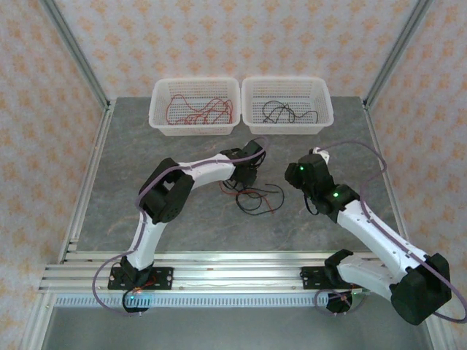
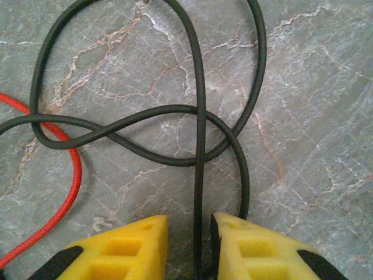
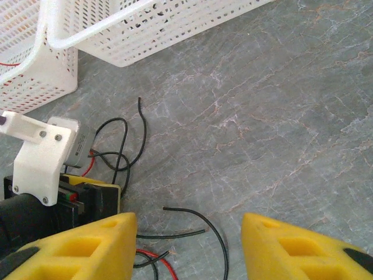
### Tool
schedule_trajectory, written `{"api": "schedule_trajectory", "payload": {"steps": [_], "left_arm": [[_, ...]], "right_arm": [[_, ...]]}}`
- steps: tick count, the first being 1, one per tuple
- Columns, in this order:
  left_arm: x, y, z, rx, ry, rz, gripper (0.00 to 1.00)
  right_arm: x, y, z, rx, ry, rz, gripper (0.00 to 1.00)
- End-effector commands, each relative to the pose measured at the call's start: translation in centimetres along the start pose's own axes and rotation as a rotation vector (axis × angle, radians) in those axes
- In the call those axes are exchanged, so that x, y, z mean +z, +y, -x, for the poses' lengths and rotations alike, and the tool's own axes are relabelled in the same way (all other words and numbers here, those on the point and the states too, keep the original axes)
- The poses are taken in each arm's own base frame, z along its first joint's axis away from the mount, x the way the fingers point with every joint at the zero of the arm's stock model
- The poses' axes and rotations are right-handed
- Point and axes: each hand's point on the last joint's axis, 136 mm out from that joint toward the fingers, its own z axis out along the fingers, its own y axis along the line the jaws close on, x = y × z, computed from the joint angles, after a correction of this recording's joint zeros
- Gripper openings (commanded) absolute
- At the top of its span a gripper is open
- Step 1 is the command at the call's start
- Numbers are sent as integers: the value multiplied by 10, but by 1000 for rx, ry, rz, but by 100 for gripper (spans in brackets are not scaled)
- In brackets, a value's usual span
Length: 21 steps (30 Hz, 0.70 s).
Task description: Untangle the cables
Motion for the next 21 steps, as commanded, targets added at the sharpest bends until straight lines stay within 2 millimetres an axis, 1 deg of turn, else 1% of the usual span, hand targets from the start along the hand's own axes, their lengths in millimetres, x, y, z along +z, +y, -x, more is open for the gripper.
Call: {"api": "schedule_trajectory", "payload": {"steps": [1, 4, 6, 9, 13, 21], "left_arm": [[10, 8, -6, 30, 22, 64, 18], [14, 10, -8, 29, 25, 78, 6], [15, 10, -9, 24, 25, 79, 0], [9, 10, -6, 9, 5, 71, 0], [-11, 8, 6, -18, -50, 47, 0], [-73, 0, 39, -65, -174, -35, 0]], "right_arm": [[0, -6, -3, 12, -2, -10, 49], [1, -7, -5, 10, 2, -14, 49], [1, -9, -6, 8, 4, -16, 49], [2, -10, -8, 7, 7, -18, 49], [3, -9, -8, 4, 7, -12, 49], [7, -4, -14, 25, 26, 40, 50]]}}
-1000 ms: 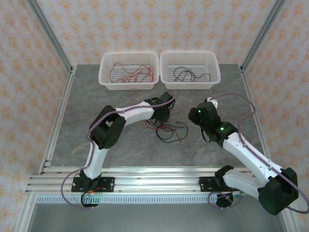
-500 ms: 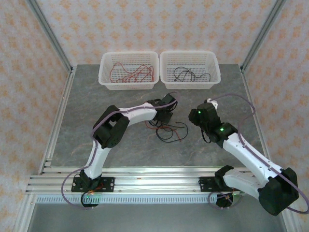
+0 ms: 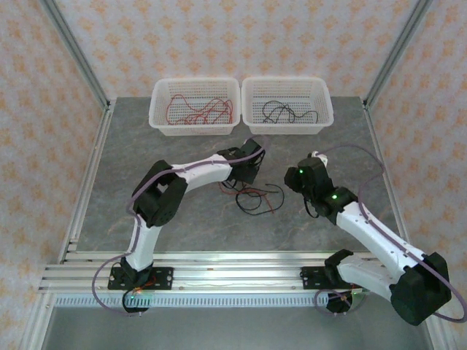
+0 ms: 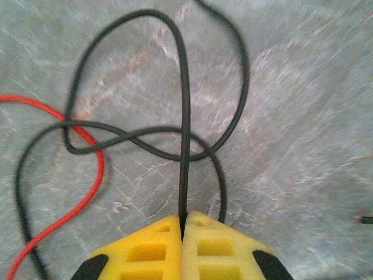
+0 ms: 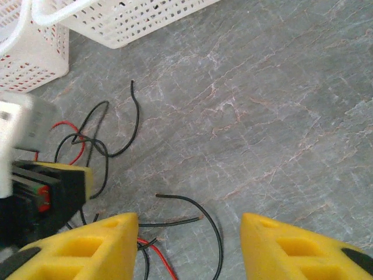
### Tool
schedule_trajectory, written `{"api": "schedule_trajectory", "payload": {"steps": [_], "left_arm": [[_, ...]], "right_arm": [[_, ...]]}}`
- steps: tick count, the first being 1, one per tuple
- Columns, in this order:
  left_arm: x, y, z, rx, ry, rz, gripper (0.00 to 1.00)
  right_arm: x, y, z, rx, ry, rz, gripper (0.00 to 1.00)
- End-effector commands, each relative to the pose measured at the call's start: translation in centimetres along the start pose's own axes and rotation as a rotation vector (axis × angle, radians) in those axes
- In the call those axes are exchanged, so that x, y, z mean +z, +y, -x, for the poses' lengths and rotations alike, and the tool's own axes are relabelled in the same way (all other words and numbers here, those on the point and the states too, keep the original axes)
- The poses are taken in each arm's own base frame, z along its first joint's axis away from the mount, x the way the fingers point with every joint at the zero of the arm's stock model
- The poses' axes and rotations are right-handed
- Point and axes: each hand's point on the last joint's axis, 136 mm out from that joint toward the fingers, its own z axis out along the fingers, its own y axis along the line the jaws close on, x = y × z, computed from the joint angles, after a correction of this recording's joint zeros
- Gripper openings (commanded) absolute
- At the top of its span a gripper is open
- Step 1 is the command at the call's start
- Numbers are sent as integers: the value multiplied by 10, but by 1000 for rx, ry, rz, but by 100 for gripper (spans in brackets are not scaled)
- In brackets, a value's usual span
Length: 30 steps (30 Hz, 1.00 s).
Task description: Untangle the cables
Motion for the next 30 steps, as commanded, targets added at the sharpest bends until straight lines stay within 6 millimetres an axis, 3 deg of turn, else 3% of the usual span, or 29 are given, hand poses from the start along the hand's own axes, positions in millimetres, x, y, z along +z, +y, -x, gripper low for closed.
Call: {"api": "schedule_trajectory", "payload": {"steps": [1, 4, 5, 9, 22, 26, 30], "left_arm": [[-46, -3, 32, -48, -108, -42, 0], [-63, -9, 39, -62, -131, -73, 0], [-81, -9, 48, -70, -164, -88, 0], [-107, -16, 55, -70, -197, -114, 0], [-171, -40, 65, -45, -275, -150, 0], [-188, -43, 72, -46, -309, -163, 0], [-206, -47, 79, -43, -342, -187, 0]], "right_arm": [[0, 2, 1, 28, -12, 37, 50], [3, 5, -3, 37, 3, 64, 52], [5, 6, -5, 42, 9, 77, 53], [9, 17, -13, 51, 44, 152, 55], [18, 64, -20, 103, 103, 394, 55], [36, 67, -18, 110, 112, 368, 55], [69, 58, -18, 118, 107, 268, 53]]}}
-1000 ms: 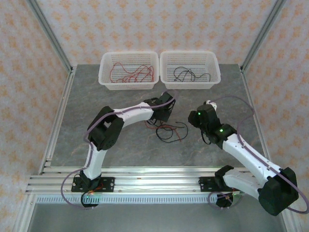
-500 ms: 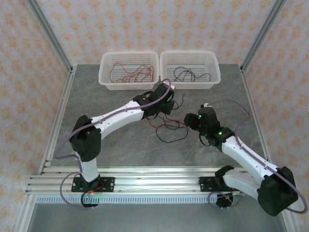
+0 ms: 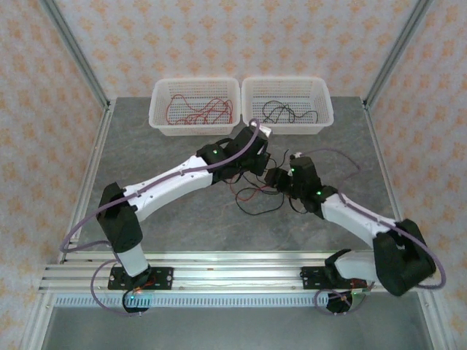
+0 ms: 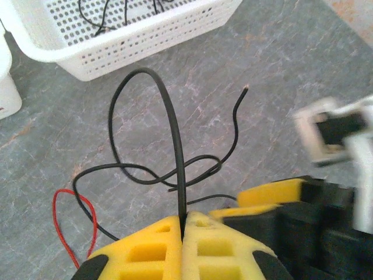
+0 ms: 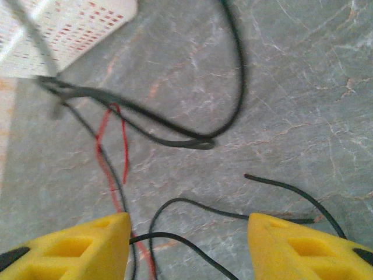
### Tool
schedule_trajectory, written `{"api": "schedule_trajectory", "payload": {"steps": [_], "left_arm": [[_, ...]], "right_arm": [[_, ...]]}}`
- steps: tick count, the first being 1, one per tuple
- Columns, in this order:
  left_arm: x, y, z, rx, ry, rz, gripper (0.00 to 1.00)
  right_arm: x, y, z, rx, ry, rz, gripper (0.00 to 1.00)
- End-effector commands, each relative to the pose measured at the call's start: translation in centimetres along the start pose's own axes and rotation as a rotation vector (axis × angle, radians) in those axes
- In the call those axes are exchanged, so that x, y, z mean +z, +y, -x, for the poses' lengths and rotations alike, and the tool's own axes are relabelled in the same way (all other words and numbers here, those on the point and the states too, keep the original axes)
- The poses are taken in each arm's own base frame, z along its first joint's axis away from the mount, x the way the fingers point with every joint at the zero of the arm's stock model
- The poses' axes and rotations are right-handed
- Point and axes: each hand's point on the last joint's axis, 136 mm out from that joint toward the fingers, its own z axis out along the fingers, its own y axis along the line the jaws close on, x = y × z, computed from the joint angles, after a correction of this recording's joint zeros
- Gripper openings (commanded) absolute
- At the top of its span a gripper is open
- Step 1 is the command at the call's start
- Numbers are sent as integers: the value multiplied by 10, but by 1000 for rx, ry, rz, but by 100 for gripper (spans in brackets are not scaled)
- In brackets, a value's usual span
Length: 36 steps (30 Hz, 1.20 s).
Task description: Untangle the cables
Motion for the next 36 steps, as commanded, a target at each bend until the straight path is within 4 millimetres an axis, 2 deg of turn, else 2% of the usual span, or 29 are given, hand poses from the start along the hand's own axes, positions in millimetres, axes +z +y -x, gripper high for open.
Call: {"api": "schedule_trajectory", "payload": {"steps": [1, 5, 8, 12, 15, 19, 22, 25, 28, 30, 33, 36], "left_arm": [[-32, -4, 26, -16, -74, -10, 0], [-45, -3, 35, -16, -105, -16, 0], [-54, 0, 40, -14, -125, -7, 0], [-63, 7, 45, -7, -147, 27, 0], [-65, 17, 48, -4, -163, 79, 0], [-64, 30, 53, -27, -184, 153, 0], [-63, 37, 61, -63, -208, 175, 0], [-64, 40, 69, -94, -233, 176, 0], [-65, 40, 76, -106, -247, 172, 0], [-63, 37, 77, -115, -249, 159, 0], [-60, 33, 79, -138, -257, 143, 0], [-60, 34, 83, -171, -275, 143, 0]], "right_arm": [[14, 2, 29, 25, -96, -34, 53], [33, -26, 45, 100, -210, -150, 50], [42, -39, 51, 149, -270, -186, 49], [54, -46, 46, 169, -260, -201, 48], [52, -42, 38, 130, -215, -175, 48], [23, -44, 30, 48, -211, -179, 49], [-9, -43, 26, -22, -218, -160, 52], [-42, -32, 20, -83, -223, -89, 56], [-68, -16, 13, -115, -211, 0, 59], [-82, 3, 6, -133, -182, 98, 61], [-90, 31, -4, -141, -112, 240, 63], [-89, 54, -9, -110, -62, 333, 65]]}}
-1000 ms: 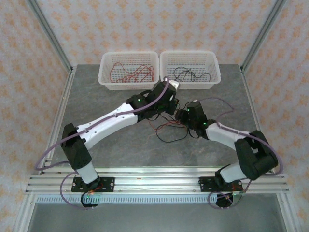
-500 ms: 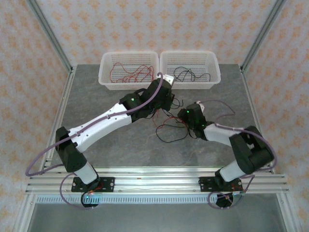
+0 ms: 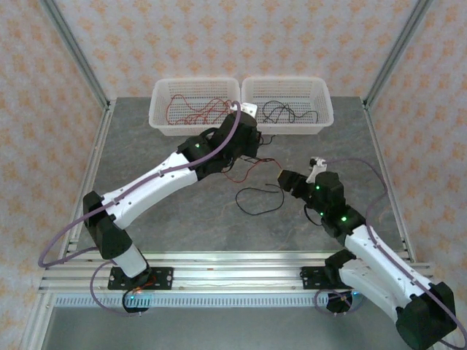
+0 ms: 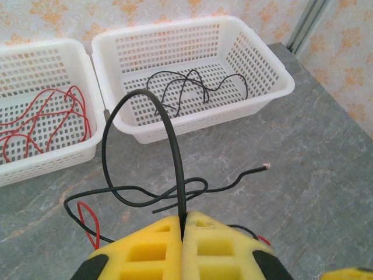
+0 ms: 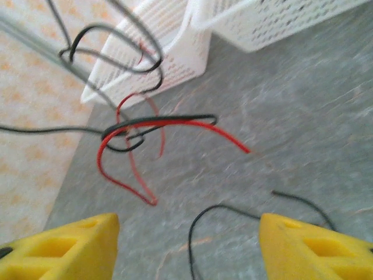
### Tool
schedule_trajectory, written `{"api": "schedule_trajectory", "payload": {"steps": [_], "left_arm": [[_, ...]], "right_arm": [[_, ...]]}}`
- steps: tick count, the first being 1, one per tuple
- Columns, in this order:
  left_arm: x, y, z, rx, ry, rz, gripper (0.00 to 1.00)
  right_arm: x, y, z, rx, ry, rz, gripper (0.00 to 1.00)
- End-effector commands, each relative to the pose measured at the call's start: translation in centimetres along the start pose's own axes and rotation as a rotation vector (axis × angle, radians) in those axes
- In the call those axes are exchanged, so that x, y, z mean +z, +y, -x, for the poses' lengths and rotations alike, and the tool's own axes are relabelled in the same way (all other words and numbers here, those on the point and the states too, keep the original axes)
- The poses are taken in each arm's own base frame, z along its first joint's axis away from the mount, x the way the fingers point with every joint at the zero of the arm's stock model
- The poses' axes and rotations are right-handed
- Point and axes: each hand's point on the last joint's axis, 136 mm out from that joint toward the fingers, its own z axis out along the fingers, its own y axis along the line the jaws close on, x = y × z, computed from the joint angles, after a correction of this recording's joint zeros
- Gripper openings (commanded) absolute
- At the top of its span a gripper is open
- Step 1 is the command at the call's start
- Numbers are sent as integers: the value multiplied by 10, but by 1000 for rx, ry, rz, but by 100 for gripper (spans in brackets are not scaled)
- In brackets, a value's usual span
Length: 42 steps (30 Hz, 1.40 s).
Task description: Untangle the cables
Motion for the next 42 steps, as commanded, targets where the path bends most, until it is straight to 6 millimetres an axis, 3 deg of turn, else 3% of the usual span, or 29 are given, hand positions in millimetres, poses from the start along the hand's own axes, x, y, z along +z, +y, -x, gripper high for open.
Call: {"api": "schedule_trajectory", "payload": {"steps": [1, 6, 9, 21, 29, 37, 42], "left_arm": [[2, -1, 19, -80, -61, 9, 0], [2, 0, 25, -147, -88, 11, 0], [2, 1, 28, -176, -100, 18, 0], [-12, -4, 32, -237, -113, -46, 0], [-30, -4, 41, -267, -139, -88, 0], [-43, -1, 42, -270, -148, -105, 0], [-58, 3, 52, -272, -176, -114, 0]], "right_arm": [[4, 34, -14, 31, 100, 139, 66], [18, 63, -11, 51, 35, 178, 75], [27, 64, -6, 88, -43, 135, 81], [58, 18, 32, 178, -414, -98, 78], [94, 18, 40, 200, -468, -131, 72], [88, -10, 53, 201, -566, -292, 63], [87, -47, 39, 236, -517, -368, 62]]}}
